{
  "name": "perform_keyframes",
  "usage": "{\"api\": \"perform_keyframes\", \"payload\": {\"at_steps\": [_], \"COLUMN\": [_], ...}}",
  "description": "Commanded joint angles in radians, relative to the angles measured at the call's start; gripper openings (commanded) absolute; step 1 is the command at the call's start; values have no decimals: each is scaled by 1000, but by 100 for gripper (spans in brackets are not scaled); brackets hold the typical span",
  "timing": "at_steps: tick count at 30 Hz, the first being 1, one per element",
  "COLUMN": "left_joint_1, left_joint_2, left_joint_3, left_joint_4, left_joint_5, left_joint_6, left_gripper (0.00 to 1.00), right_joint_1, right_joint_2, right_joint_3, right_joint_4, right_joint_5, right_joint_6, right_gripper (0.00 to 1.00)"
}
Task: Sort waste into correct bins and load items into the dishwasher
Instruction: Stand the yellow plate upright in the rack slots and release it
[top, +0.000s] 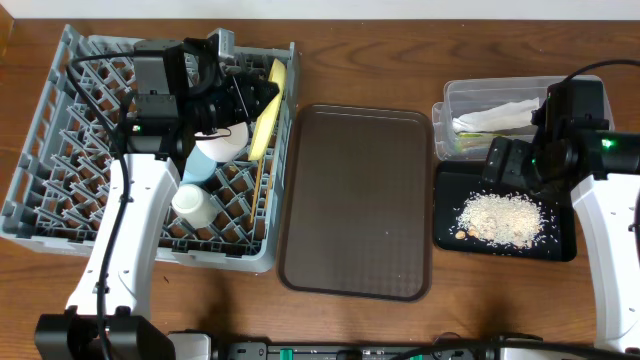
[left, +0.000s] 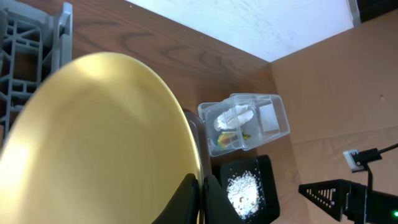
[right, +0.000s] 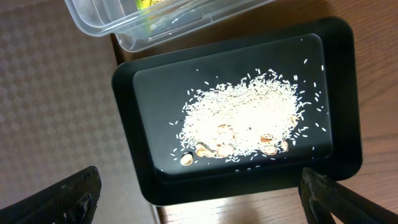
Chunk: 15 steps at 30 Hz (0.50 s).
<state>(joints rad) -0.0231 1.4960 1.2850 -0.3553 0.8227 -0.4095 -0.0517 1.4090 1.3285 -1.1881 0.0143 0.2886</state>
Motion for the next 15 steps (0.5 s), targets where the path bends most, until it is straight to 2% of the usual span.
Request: {"api": "perform_keyframes", "payload": {"at_steps": [1,11,13,15], "left_joint_1": [1,0,0,0], "left_joint_2": [2,55,82,92], "left_joint_3": [-22,-34,-34,-34], "left_joint_4": [1,-9,-9,-9], "left_joint_5": [-6,-5,-53,-115], "left_joint_6": [-43,-83,-82,-82], "left_gripper": [7,8,8,17], "right_joint_1": [0,0,0,0], "right_joint_2": [-8,-8,-8,-8], "right_joint_3": [17,17,17,17], "right_joint_4": [-1,-1,-1,-2], "right_joint_5": [-5,-5,-5,-5], "right_joint_6": [3,3,3,3], "right_gripper": [99,99,99,99]}}
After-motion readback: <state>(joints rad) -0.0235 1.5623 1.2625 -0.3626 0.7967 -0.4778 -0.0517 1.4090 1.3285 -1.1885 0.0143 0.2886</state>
